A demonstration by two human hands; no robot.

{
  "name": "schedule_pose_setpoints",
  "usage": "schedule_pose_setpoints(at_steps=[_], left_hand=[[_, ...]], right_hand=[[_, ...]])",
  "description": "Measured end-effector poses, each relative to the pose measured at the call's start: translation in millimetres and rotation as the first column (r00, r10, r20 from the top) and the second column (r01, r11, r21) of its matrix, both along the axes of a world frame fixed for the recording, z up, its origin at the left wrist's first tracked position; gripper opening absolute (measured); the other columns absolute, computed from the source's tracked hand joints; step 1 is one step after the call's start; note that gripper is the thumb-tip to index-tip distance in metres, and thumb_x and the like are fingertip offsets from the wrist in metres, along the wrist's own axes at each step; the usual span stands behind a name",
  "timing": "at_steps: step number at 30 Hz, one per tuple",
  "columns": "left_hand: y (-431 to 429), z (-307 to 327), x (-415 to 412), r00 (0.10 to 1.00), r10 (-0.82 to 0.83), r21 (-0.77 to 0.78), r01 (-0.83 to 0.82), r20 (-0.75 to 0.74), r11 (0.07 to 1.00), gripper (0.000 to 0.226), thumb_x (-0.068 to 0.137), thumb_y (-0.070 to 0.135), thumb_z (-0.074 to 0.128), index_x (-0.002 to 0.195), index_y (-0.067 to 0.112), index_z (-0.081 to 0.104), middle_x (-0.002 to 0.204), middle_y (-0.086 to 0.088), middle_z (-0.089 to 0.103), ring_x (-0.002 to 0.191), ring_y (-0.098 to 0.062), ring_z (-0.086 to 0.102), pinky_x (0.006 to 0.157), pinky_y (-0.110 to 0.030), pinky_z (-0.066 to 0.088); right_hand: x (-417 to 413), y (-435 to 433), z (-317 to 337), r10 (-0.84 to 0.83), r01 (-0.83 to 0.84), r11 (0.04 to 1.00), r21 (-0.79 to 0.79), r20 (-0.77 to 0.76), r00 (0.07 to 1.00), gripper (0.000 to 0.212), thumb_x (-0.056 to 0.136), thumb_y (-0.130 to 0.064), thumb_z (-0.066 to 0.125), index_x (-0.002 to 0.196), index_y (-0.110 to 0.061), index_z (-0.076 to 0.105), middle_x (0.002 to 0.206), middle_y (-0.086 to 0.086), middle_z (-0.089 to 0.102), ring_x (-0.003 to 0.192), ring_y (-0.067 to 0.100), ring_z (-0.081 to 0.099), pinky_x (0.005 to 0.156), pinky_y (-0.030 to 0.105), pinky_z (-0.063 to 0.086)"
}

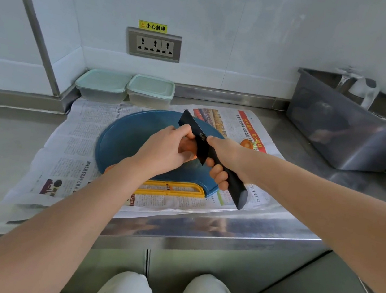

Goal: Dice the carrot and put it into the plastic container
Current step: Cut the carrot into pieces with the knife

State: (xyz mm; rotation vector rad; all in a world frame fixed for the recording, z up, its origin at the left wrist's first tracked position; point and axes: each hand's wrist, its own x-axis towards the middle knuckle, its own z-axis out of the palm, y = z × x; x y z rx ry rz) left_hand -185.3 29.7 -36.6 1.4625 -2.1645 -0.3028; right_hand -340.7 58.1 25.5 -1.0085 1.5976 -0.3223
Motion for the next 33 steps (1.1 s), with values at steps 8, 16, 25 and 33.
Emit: schedule_pose_setpoints(at_steps=[8, 16, 25, 33], left_hand=[[0.3, 0.3, 1.3, 0.999, -0.003, 0.024, 0.004, -0.044, 1.000, 0.031, 0.084, 0.033, 0.068, 0.109, 0.026, 0.052, 0.102, 0.000, 0.057, 0.092, -0.018, 0.056, 0.077, -0.033, 0.048], [0.2, -1.8, 7.4, 0.997, -0.004, 0.041, 0.008, -0.075, 0.999, 0.037, 0.084, 0.035, 0.068, 0.116, 0.027, 0.052, 0.112, -0.001, 0.058, 0.101, -0.019, 0.056, 0.085, -0.037, 0.049], [-0.2, -1.1, 11.1, 0.998, -0.009, 0.021, 0.010, -0.061, 1.000, 0.032, 0.086, 0.032, 0.064, 0.115, 0.033, 0.051, 0.109, 0.001, 0.058, 0.100, -0.017, 0.057, 0.084, -0.036, 0.048], [2.1, -0.4, 7.5, 0.999, 0.018, 0.023, -0.017, -0.048, 1.000, 0.028, 0.086, 0.034, 0.064, 0.111, 0.035, 0.050, 0.108, 0.003, 0.060, 0.099, -0.015, 0.056, 0.083, -0.035, 0.049]], right_hand=[[17.3, 3.4, -20.6, -0.035, 0.036, 0.999, 0.010, -0.073, 0.997, 0.055, 0.095, -0.060, 0.028, 0.067, -0.013, 0.039, 0.048, 0.002, 0.037, 0.035, 0.016, 0.031, 0.037, 0.019, 0.034], [16.6, -3.0, -25.6, -0.027, 0.027, 1.000, 0.008, -0.047, 0.999, 0.053, 0.097, -0.055, 0.028, 0.068, -0.013, 0.040, 0.047, 0.003, 0.038, 0.036, 0.016, 0.033, 0.038, 0.019, 0.035], [-11.7, -7.8, -8.1, 0.017, -0.014, 1.000, -0.028, 0.111, 0.994, 0.056, 0.097, -0.057, 0.031, 0.064, -0.013, 0.042, 0.043, 0.000, 0.037, 0.031, 0.013, 0.031, 0.035, 0.017, 0.030], [-24.4, 0.6, 11.1, 0.057, -0.052, 0.998, -0.037, 0.166, 0.984, 0.054, 0.098, -0.055, 0.031, 0.067, -0.013, 0.044, 0.044, -0.001, 0.038, 0.031, 0.012, 0.033, 0.033, 0.016, 0.032]])
